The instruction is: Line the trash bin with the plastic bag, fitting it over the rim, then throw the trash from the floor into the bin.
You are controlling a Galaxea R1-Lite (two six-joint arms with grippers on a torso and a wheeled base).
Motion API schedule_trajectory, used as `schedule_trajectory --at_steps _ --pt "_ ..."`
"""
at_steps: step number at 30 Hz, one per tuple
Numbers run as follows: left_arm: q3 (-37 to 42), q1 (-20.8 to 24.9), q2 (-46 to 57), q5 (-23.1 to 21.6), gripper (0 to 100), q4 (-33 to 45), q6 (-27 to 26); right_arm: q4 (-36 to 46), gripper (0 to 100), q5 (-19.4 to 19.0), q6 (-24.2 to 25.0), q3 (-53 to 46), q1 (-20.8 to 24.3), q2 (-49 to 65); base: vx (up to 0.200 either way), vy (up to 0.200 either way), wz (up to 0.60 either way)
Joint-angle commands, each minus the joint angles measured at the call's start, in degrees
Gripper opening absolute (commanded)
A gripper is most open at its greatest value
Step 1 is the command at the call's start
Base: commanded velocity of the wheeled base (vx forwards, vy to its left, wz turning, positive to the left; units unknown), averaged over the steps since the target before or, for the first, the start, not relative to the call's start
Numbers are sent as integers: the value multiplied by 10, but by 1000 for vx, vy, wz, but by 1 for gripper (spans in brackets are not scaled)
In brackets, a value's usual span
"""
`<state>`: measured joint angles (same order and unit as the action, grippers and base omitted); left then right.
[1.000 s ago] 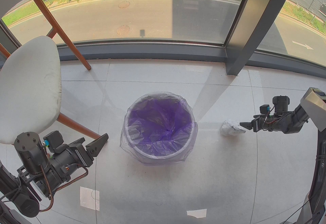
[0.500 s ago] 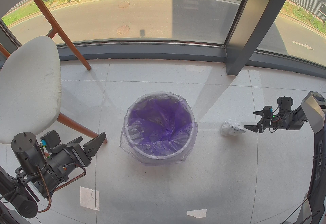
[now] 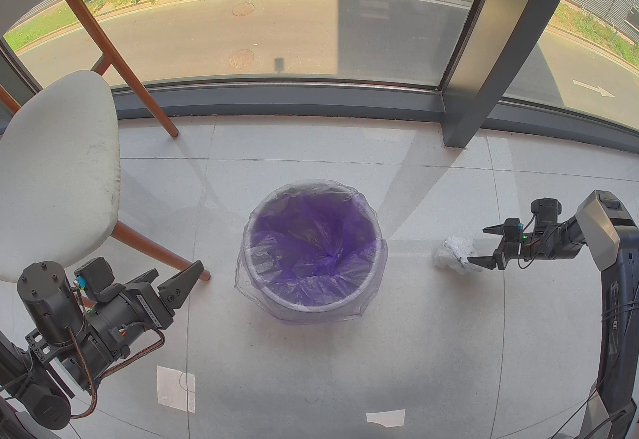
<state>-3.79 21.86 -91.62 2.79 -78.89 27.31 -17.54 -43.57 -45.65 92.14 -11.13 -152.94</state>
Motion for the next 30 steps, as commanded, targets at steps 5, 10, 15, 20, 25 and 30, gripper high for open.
schedule_trajectory --at_steps 5,10,15,20,25,30 --pt "-2 0 0 0 100 0 0 -1 100 -1 1 23 10 -25 0 0 0" --pt "2 1 1 0 100 0 0 2 100 -3 14 50 0 -19 0 0 0" --pt "1 1 1 0 100 0 -1 24 100 -15 14 -36 -3 51 0 0 0" --pt "0 3 1 0 100 0 -1 21 100 -15 -9 -86 3 57 0 0 0" --pt "0 3 2 0 100 0 -2 21 100 -13 -6 -78 10 39 0 0 0" --pt "1 2 2 0 100 0 -2 22 100 -6 -5 -31 13 -10 0 0 0"
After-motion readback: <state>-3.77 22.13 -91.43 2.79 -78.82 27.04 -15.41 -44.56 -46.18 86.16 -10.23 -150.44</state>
